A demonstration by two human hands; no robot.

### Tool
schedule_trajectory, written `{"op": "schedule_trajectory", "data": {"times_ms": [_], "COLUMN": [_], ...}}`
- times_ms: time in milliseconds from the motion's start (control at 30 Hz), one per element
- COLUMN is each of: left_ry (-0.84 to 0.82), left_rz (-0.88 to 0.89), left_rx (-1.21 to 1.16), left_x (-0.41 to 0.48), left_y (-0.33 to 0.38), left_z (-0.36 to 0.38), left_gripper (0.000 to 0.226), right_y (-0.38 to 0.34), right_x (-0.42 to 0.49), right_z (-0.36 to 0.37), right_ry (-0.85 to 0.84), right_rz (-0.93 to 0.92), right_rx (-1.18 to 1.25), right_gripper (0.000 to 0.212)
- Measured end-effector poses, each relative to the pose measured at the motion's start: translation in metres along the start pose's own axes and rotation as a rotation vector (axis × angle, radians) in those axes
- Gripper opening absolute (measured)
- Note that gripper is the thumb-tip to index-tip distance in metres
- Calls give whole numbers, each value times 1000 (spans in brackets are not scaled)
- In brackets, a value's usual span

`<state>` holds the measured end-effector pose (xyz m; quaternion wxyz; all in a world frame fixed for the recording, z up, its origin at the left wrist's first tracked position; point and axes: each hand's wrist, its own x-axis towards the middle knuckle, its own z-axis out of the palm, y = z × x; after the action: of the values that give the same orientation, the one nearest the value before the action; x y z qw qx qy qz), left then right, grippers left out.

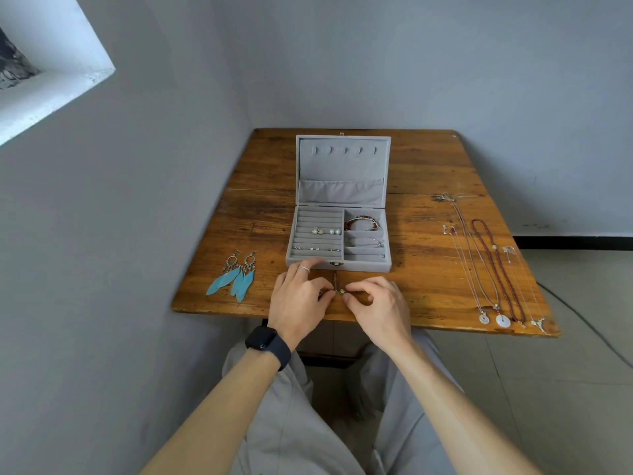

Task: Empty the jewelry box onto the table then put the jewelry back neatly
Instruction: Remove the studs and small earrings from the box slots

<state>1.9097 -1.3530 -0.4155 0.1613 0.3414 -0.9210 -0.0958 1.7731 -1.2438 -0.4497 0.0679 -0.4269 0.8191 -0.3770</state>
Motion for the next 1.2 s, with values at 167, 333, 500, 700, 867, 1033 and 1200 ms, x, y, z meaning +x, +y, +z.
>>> {"op": "schedule_trajectory", "data": {"times_ms": [167, 333, 500, 700, 867, 1033, 1200], "left_ry": [5, -16, 1, 48, 28, -22, -16], "left_rz": [-2, 23, 46, 35, 18, 9, 38], "left_rx": [-4, -25, -37, 56, 113, 146, 164], "left_x": [0, -1, 2, 31, 72, 104, 118], "left_y": [1, -3, -11, -34, -45, -45, -46], "left_z": [0, -2, -14, -32, -38, -32, -22], "left_gripper": [18, 19, 24, 30, 34, 36, 35], "right_y": [0, -1, -2, -7, -29, -43, -48], "right_x": [0, -3, -6, 14, 63, 108, 134], "right_z": [-1, -4, -17, -39, -39, -20, 1], "right_ry": [-7, -11, -90, -152, -140, -129, -128], "right_rz": [-3, -17, -74, -225, -291, -301, -323], "right_rx": [0, 21, 26, -112, -190, -283, -348], "right_gripper": [19, 19, 20, 23, 28, 32, 33]}}
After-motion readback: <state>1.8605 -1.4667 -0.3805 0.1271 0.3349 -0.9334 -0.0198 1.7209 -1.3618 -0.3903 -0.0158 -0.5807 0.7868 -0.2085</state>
